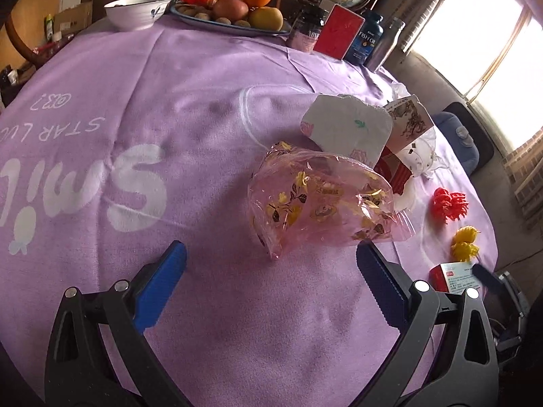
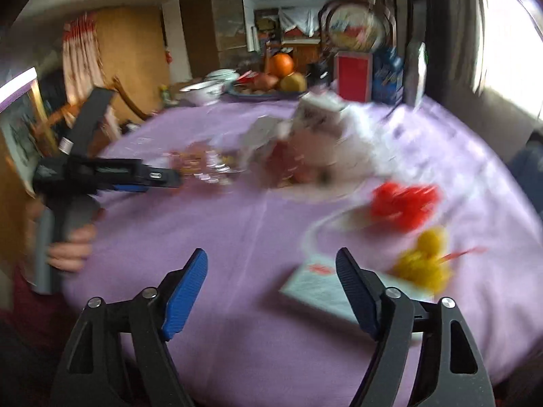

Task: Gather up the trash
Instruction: 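Grasp the white medicine box with the right gripper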

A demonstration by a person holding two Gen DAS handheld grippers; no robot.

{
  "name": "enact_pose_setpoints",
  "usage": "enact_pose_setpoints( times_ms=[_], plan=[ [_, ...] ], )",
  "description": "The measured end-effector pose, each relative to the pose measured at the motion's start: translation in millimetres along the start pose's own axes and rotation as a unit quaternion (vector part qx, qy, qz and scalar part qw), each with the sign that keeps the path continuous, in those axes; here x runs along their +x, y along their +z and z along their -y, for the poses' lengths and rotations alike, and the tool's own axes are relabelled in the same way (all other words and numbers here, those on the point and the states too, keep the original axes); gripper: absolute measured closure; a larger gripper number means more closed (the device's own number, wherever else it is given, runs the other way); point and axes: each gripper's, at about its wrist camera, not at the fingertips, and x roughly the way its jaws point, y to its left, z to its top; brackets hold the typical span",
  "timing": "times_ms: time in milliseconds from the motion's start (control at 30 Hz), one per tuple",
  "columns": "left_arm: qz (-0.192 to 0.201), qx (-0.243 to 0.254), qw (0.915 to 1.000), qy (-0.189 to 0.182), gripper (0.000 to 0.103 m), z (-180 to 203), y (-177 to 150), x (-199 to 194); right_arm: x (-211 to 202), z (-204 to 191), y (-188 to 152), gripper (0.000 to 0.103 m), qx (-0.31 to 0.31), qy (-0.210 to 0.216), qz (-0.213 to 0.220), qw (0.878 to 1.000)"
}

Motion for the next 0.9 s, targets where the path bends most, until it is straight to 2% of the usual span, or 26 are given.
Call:
enact_pose_setpoints(
  times_ms=[167, 367, 433, 500, 533, 600, 633, 733, 800, 900],
  plan=[
    [0.001, -0.003, 1.0, -0.001, 0.007, -3, 2, 1, 1, 17, -7, 0.012, -0.049, -0.052, -0.019, 0.997],
    [0.002, 0.004, 0.9999, 0.01, 0.007, 1, 1, 4, 5, 24, -25, 0.01, -0.05, -0.039, -0.048, 0.997],
    [0.001, 0.007, 0.9999, 0.013, 0.007, 2, 1, 4, -2, 20, -25, 0.01, -0.032, -0.003, -0.043, 0.999],
    [0.001, 0.007, 0.9999, 0.014, 0.007, 2, 1, 4, -11, 10, -22, 0.012, -0.017, 0.086, -0.038, 0.995],
    [0.001, 0.007, 0.9999, 0.014, 0.007, 2, 1, 4, -13, 5, -20, 0.012, -0.023, 0.093, -0.034, 0.995],
    [0.002, 0.006, 0.9999, 0.013, 0.007, 2, 1, 4, -19, 3, -16, 0.011, -0.053, 0.038, -0.004, 0.998],
    [0.001, 0.007, 0.9999, 0.014, 0.007, 2, 0, 4, -18, 7, -15, 0.011, -0.059, 0.021, -0.002, 0.998],
    [0.002, 0.007, 0.9999, 0.014, 0.007, 2, 0, 4, 0, 37, -13, 0.011, -0.047, -0.002, -0.039, 0.998],
    [0.002, 0.007, 0.9999, 0.014, 0.007, 2, 0, 4, 6, 53, -16, 0.011, -0.032, -0.008, -0.055, 0.998],
    [0.002, 0.008, 0.9998, 0.016, 0.007, 2, 0, 5, 12, 73, -23, 0.011, 0.007, 0.019, -0.068, 0.997]
  ],
)
